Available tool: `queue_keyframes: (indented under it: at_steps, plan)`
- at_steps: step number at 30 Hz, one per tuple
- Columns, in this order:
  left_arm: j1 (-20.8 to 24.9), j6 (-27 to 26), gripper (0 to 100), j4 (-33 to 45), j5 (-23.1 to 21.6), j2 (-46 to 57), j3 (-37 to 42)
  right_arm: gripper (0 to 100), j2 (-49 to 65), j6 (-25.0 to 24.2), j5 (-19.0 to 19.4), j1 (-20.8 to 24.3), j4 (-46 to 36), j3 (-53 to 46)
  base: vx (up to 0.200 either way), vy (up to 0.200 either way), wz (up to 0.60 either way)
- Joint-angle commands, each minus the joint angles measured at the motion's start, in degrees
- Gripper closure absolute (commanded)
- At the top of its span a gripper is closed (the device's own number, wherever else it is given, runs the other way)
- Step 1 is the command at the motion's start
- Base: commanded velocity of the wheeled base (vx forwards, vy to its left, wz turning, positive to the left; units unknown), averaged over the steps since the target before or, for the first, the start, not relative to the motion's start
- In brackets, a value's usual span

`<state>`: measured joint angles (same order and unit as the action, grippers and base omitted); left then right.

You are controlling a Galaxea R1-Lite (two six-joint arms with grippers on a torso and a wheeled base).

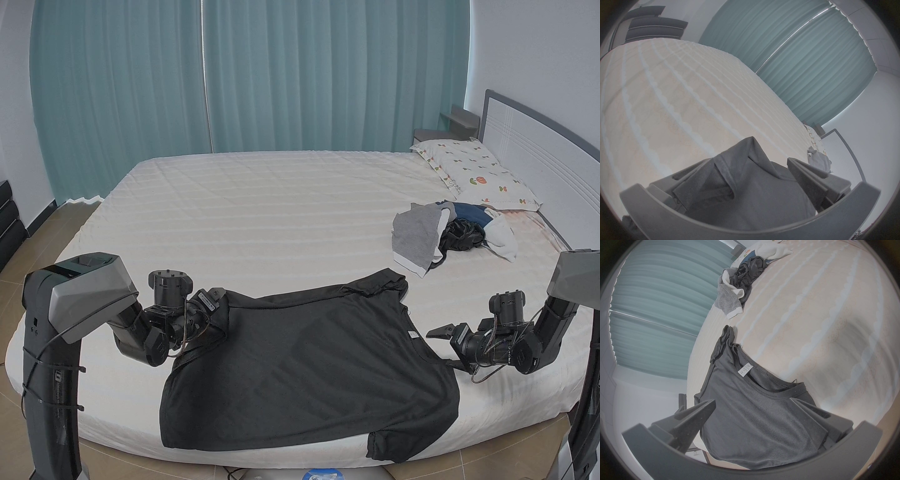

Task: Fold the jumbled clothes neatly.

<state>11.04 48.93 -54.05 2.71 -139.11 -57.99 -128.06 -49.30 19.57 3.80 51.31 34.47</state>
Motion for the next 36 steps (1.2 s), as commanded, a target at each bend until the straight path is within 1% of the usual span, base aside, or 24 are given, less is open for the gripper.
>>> queue_keyframes:
  at_steps: [1, 4, 14, 21, 22, 28, 31, 34, 36]
  plan:
    - [-0.2, -0.5, 0, 1.8, 1.3, -5.6, -4.9, 0, -0.1, 0.0, 0.0, 0.1, 0.0, 0.0, 0.0, 0.0, 0.0]
    - [-0.3, -0.6, 0, 1.8, 2.6, -5.6, -4.9, 0, -0.1, 0.0, 0.0, 0.2, 0.0, 0.0, 0.0, 0.0, 0.0]
    - [-0.5, -0.9, 0, 1.7, 2.2, -6.7, -6.0, 0, -0.2, 0.0, 0.0, 0.3, 0.0, 0.0, 0.0, 0.0, 0.0]
    - [-0.7, -1.5, 0, 1.8, 2.2, -9.0, -8.7, 0, -0.2, 0.0, 0.0, 0.3, 0.0, 0.0, 0.0, 0.0, 0.0]
    - [-0.7, -1.6, 100, 1.8, 2.2, -9.1, -9.0, 0, -0.1, 0.0, 0.0, 0.3, 0.0, 0.0, 0.0, 0.0, 0.0]
    - [-1.2, -1.5, 100, 1.7, 2.7, -9.3, -10.5, 0, -0.2, 0.0, -0.1, 0.3, 0.0, 0.0, 0.0, 0.0, 0.0]
    - [-2.5, -1.5, 100, 1.8, 2.8, -9.8, -11.9, 0, -0.2, 0.0, -0.1, 0.3, 0.0, 0.0, 0.0, 0.0, 0.0]
    - [-4.8, -1.4, 100, 2.2, 2.9, -9.8, -15.0, 0, -0.1, 0.0, 0.0, 0.3, 0.0, 0.0, 0.0, 0.0, 0.0]
    - [-5.6, -1.5, 100, 3.5, 2.9, -9.6, -16.0, 0, -0.1, 0.0, -0.1, 0.3, 0.0, 0.0, 0.0, 0.0, 0.0]
